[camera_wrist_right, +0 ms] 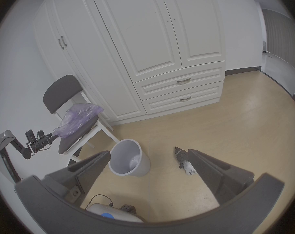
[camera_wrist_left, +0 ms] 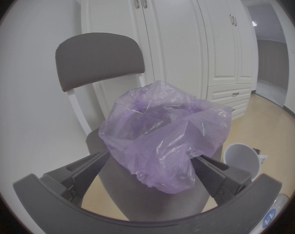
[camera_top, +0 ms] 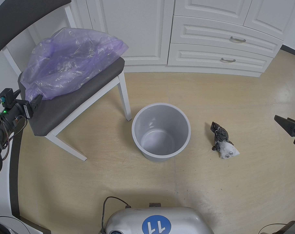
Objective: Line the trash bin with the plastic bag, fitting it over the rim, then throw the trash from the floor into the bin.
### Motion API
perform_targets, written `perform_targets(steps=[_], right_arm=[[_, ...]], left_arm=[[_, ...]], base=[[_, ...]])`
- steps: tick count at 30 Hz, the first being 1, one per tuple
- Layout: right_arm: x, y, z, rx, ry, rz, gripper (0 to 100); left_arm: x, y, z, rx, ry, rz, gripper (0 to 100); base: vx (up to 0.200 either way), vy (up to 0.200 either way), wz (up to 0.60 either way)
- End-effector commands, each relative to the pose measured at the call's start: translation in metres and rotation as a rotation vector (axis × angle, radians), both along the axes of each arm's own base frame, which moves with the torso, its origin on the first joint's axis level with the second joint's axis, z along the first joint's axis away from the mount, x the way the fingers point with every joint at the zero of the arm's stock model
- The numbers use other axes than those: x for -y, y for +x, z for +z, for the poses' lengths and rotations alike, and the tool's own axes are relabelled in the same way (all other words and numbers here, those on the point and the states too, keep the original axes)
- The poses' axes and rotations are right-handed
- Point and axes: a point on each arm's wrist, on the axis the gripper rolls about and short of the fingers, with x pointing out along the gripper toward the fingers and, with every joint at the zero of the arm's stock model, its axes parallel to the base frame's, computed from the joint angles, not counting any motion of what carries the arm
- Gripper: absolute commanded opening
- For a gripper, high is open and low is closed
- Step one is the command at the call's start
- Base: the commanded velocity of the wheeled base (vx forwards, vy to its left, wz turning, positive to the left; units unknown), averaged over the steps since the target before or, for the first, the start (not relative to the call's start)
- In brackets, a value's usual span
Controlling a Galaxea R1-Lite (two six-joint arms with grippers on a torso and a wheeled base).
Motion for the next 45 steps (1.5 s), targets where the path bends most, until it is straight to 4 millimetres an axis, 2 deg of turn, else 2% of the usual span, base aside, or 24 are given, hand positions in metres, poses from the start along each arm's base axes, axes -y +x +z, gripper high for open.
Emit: perform_targets(steps=[1, 7, 10, 12, 16, 23, 24, 34, 39, 40, 45], right_arm=[[0.0, 0.003, -0.002, -0.013, 0.001, 0.0, 100], [0.0, 0.006, -0.004, -0.029, 0.0, 0.001, 100], [0.0, 0.007, -0.005, -0.033, 0.0, 0.001, 100], [0.0, 0.006, -0.004, -0.029, 0.0, 0.001, 100], [0.0, 0.006, -0.004, -0.029, 0.0, 0.001, 100], [0.0, 0.006, -0.004, -0.029, 0.0, 0.001, 100], [0.0, 0.006, -0.004, -0.029, 0.0, 0.001, 100], [0.0, 0.007, -0.005, -0.033, 0.001, 0.003, 100], [-0.003, 0.005, -0.004, -0.028, 0.001, 0.025, 100], [-0.005, 0.003, -0.005, -0.025, -0.001, 0.039, 100], [-0.009, 0.002, -0.009, -0.04, -0.011, 0.066, 100]], left_arm=[[0.0, 0.001, -0.002, -0.009, -0.012, -0.044, 100], [-0.006, 0.014, -0.011, -0.039, -0.031, -0.031, 100], [-0.014, 0.018, -0.009, -0.025, -0.03, -0.008, 100], [-0.024, 0.02, 0.001, 0.012, -0.031, 0.023, 100], [-0.032, 0.019, 0.015, 0.063, -0.077, 0.035, 100], [-0.034, 0.014, 0.016, 0.063, -0.08, 0.005, 100], [-0.034, 0.014, 0.015, 0.063, -0.08, 0.001, 0], [-0.029, 0.011, 0.008, 0.036, -0.092, -0.014, 0], [-0.013, -0.004, 0.009, 0.064, -0.124, -0.067, 0], [-0.003, -0.016, 0.011, 0.098, -0.139, -0.1, 0], [0.018, -0.039, 0.02, 0.145, -0.142, -0.178, 0]], base=[[0.0, 0.0, 0.0], [0.0, 0.0, 0.0], [0.0, 0.0, 0.0], [0.0, 0.0, 0.0], [0.0, 0.0, 0.0], [0.0, 0.0, 0.0], [0.0, 0.0, 0.0], [0.0, 0.0, 0.0], [0.0, 0.0, 0.0], [0.0, 0.0, 0.0], [0.0, 0.0, 0.0]])
